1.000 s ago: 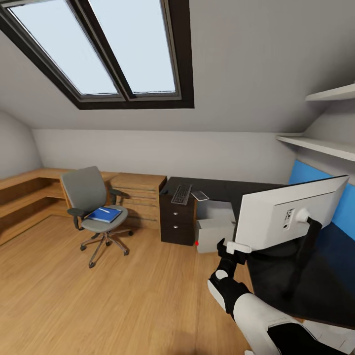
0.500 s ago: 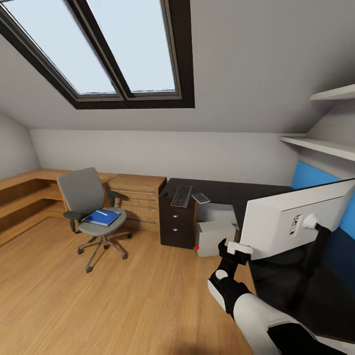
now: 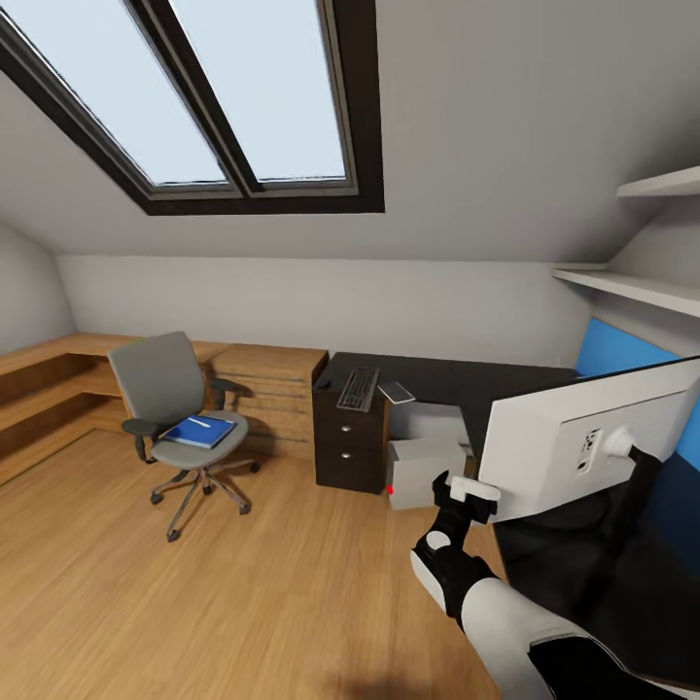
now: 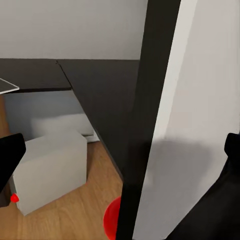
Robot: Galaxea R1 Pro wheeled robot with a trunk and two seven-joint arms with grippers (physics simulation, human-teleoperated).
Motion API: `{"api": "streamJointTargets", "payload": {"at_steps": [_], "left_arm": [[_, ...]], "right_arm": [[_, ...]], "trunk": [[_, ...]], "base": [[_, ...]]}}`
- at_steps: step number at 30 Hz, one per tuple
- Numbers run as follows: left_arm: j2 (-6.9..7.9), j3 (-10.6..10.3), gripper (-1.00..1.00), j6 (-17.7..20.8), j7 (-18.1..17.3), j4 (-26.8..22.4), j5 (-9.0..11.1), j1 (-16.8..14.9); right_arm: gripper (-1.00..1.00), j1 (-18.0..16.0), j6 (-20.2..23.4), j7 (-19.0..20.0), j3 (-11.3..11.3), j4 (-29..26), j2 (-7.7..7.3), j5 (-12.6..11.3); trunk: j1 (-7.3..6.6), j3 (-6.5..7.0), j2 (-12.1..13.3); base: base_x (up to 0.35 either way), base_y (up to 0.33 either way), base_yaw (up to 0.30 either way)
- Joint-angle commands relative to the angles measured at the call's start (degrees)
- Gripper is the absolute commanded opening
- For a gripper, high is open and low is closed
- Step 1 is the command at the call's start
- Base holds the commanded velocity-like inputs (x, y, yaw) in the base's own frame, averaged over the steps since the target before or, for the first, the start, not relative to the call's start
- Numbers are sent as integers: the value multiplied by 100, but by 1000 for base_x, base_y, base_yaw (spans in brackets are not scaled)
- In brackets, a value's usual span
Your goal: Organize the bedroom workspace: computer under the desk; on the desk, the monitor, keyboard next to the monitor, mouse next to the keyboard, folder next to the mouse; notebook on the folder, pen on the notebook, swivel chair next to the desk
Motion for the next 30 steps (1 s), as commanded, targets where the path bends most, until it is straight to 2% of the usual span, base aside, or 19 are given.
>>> {"api": "streamJointTargets", "payload": {"at_steps": [1,11,14,18,20,21,23,30], "left_arm": [[1,-49,100,-17,32,1,37,-5],[1,-49,100,-17,32,1,39,-5],[1,-49,100,-17,32,1,39,-5],[1,-49,100,-17,32,1,39,-5],[1,-49,100,-17,32,1,39,-5],[1,-49,100,-17,32,1,39,-5],[1,-49,100,-17,32,1,39,-5],[1,-49,100,-17,32,1,39,-5]], "right_arm": [[100,-6,11,-46,25,8,-14,14],[100,-11,306,-85,2,-63,-173,-30],[100,-12,404,-85,-38,-158,-182,-38],[100,-14,605,-85,-312,-245,-230,-42],[100,-10,705,-81,-486,-296,-267,-42],[100,-9,831,-75,-648,-375,-291,-43],[100,-8,949,-67,-769,-474,-310,-43],[100,-10,1074,-67,-979,-614,-340,-43]], "trunk": [[2,-9,-6],[2,-9,-6],[2,-9,-6],[2,-9,-6],[2,-9,-6],[2,-9,-6],[2,-9,-6],[2,-9,-6]], "base": [[126,0,0],[100,0,0],[8,0,0],[2,0,0],[0,0,0],[0,0,0],[0,0,0],[0,0,0]]}}
